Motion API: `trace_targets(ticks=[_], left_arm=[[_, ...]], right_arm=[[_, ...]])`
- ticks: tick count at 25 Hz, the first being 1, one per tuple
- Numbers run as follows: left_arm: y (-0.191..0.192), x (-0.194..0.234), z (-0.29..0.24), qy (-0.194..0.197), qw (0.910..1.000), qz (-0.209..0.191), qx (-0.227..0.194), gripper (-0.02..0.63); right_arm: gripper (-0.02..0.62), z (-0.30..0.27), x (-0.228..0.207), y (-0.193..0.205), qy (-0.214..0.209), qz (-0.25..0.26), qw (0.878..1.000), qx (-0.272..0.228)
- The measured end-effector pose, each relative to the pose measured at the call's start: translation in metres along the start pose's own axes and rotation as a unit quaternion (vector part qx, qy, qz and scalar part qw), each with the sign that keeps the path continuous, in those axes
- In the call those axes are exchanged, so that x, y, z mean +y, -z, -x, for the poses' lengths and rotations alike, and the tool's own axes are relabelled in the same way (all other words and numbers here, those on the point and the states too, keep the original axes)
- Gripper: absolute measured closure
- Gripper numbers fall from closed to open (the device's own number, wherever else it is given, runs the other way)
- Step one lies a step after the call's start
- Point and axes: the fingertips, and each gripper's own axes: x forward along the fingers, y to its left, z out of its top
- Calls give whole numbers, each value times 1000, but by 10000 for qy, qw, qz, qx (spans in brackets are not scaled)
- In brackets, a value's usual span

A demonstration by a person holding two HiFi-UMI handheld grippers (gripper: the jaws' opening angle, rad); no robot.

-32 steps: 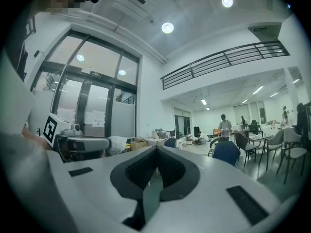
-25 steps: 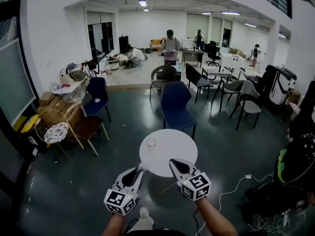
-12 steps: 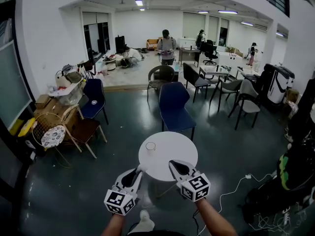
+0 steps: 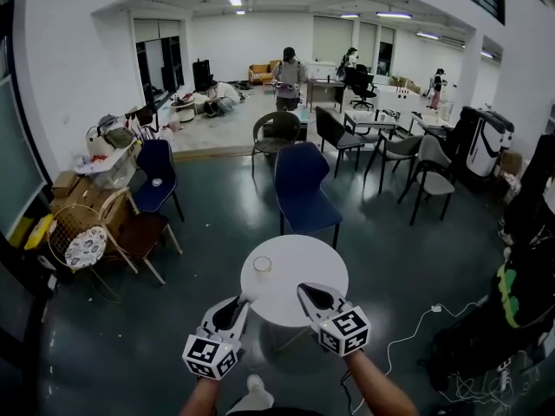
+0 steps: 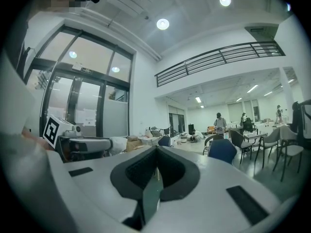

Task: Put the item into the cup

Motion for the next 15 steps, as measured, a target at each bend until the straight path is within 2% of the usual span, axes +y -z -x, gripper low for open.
trace_targets(ticks=[15], left_arm=[[-7, 80, -59, 114, 9999, 51, 74, 532]], right_arm=[[580, -89, -35, -11, 41, 23, 9999, 104]])
